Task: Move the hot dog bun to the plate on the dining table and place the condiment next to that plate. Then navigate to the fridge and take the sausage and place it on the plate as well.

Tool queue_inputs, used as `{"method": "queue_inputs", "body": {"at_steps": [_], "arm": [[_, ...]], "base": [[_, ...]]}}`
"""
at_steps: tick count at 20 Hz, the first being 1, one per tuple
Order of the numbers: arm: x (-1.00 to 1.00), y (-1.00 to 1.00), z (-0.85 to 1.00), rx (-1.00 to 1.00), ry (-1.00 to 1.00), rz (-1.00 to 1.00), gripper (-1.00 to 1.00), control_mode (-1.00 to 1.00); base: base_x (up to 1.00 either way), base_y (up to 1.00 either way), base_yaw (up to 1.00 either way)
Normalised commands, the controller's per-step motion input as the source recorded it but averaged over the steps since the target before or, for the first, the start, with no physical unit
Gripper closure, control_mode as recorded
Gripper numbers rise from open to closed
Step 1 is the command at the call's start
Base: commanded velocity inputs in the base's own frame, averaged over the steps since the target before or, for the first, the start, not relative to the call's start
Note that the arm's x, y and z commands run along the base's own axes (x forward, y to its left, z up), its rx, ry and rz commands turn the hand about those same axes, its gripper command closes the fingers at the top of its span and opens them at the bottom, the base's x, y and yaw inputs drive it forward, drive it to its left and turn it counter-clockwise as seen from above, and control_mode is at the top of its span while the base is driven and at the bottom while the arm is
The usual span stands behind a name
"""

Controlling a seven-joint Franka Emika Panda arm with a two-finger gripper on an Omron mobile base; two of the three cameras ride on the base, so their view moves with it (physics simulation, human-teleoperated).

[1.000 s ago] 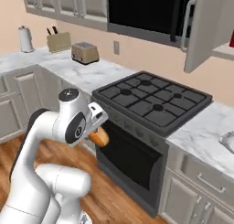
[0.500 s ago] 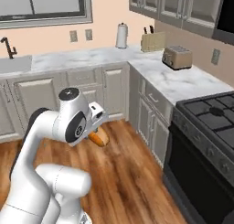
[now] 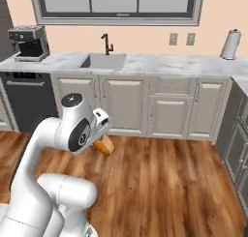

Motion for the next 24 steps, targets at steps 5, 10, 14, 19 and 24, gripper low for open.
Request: {"method": "queue_inputs", "body": {"at_steps": [5,10,14,19,24], "arm": [[0.00,0.00,0.00,0.00,0.00,0.00,1.00,1.00],[0.00,0.00,0.00,0.00,0.00,0.00,1.00,1.00],[0.00,0.00,0.00,0.00,0.00,0.00,1.00,1.00],[0.00,0.00,0.00,0.00,0.00,0.00,1.00,1.00],[0.00,0.00,0.00,0.00,0.00,0.00,1.00,1.00]], "base": [[-0.30,0.45,0.62],[-0.20,0.41,0.63],[-0.55,0.24,0.56],[-0.95,0.09,0.49],[-1.00,-0.12,0.44]]}}
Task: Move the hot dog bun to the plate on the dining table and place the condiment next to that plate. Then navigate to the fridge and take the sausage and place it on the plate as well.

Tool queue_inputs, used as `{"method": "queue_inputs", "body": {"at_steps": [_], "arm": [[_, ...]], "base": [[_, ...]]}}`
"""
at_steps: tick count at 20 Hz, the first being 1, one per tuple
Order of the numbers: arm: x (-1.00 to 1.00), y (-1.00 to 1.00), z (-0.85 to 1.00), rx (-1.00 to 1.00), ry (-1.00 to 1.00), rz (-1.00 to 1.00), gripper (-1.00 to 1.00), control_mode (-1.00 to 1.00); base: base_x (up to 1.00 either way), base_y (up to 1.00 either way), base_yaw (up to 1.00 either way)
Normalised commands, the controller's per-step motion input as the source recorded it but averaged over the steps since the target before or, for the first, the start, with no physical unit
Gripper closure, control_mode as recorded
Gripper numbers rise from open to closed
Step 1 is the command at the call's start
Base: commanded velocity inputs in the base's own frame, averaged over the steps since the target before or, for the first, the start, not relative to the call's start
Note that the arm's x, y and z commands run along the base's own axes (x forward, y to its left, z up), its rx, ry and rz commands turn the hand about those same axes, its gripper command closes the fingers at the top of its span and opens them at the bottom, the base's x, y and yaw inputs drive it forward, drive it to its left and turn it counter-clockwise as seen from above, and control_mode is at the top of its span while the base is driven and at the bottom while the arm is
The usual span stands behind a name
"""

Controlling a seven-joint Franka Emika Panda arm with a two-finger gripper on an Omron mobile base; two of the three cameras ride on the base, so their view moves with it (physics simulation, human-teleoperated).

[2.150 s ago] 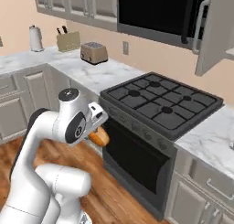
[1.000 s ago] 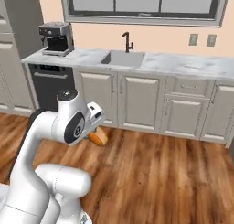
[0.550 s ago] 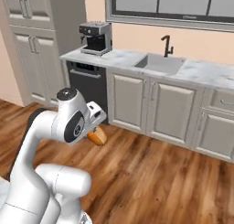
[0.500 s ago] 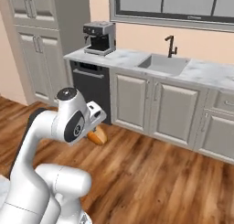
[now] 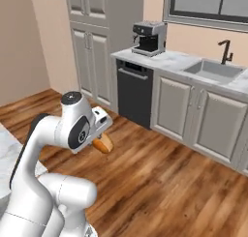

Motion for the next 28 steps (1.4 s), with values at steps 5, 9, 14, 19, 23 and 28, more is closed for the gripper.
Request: {"method": "queue_inputs", "body": {"at_steps": [5,9,14,19,23,28], "arm": [[0.00,0.00,0.00,0.00,0.00,0.00,1.00,1.00],[0.00,0.00,0.00,0.00,0.00,0.00,1.00,1.00],[0.00,0.00,0.00,0.00,0.00,0.00,1.00,1.00],[0.00,0.00,0.00,0.00,0.00,0.00,1.00,1.00],[0.00,0.00,0.00,0.00,0.00,0.00,1.00,1.00],[0.00,0.00,0.00,0.00,0.00,0.00,1.00,1.00]], "base": [[-0.84,0.01,0.57],[-0.40,0.01,0.65],[0.03,-0.09,0.57],[0.00,0.12,0.70],[0.22,-0.20,0.58],[0.68,-0.88,0.33]]}}
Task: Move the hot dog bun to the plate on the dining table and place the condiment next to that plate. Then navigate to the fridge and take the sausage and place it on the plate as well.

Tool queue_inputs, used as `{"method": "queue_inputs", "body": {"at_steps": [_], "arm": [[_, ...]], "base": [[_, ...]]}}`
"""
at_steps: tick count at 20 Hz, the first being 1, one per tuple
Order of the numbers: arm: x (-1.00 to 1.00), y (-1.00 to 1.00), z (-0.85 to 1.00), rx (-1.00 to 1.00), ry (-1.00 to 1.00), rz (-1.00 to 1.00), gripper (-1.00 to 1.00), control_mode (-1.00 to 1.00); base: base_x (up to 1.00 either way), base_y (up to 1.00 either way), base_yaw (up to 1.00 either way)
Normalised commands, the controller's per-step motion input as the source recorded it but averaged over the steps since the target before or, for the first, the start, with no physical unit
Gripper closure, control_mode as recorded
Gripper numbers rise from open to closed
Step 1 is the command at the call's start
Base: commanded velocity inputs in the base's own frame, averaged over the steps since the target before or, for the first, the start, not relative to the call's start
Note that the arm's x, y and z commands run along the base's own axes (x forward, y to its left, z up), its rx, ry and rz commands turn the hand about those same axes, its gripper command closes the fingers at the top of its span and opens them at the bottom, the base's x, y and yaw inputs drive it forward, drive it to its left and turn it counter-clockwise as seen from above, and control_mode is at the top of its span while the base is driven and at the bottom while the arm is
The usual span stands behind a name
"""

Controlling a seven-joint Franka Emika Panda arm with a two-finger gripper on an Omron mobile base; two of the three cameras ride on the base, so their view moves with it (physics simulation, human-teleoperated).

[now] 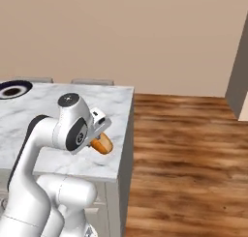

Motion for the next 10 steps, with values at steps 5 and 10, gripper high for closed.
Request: {"method": "queue_inputs", "body": {"at_steps": [5,10], "arm": [[0.00,0.00,0.00,0.00,0.00,0.00,1.00,1.00],[0.00,0.00,0.00,0.00,0.00,0.00,1.00,1.00]], "base": [[0.73,-0.97,0.29],[0.35,-1.00,0.17]]}}
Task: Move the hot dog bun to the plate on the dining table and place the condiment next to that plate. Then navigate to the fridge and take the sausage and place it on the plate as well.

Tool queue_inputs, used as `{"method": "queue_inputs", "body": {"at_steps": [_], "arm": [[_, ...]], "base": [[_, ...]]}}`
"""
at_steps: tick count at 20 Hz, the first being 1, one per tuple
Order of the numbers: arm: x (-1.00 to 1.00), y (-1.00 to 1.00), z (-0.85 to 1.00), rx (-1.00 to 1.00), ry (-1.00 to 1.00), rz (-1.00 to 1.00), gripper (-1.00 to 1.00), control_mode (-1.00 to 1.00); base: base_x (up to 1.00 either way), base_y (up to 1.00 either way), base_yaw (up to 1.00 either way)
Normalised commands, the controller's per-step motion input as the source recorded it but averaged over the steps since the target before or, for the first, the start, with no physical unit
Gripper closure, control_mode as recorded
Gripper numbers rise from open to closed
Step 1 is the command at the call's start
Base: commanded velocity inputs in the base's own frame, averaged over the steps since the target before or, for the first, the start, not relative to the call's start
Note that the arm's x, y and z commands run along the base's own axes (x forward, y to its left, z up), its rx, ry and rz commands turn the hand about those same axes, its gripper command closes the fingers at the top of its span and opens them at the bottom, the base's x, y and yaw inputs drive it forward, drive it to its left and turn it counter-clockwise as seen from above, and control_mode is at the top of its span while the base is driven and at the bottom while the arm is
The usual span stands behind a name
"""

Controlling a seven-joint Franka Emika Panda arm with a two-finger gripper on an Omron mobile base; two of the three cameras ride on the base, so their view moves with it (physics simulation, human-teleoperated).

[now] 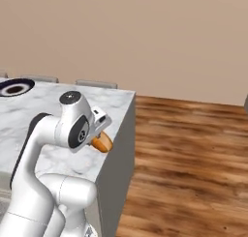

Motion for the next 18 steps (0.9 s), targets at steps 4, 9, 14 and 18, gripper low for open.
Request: {"method": "queue_inputs", "body": {"at_steps": [4,9,14,18], "arm": [[0.00,0.00,0.00,0.00,0.00,0.00,1.00,1.00],[0.00,0.00,0.00,0.00,0.00,0.00,1.00,1.00],[0.00,0.00,0.00,0.00,0.00,0.00,1.00,1.00],[0.00,0.00,0.00,0.00,0.00,0.00,1.00,1.00]], "base": [[0.03,-1.00,0.13],[-0.33,-1.00,0.09],[0.29,-0.99,0.19],[0.86,-0.83,0.32]]}}
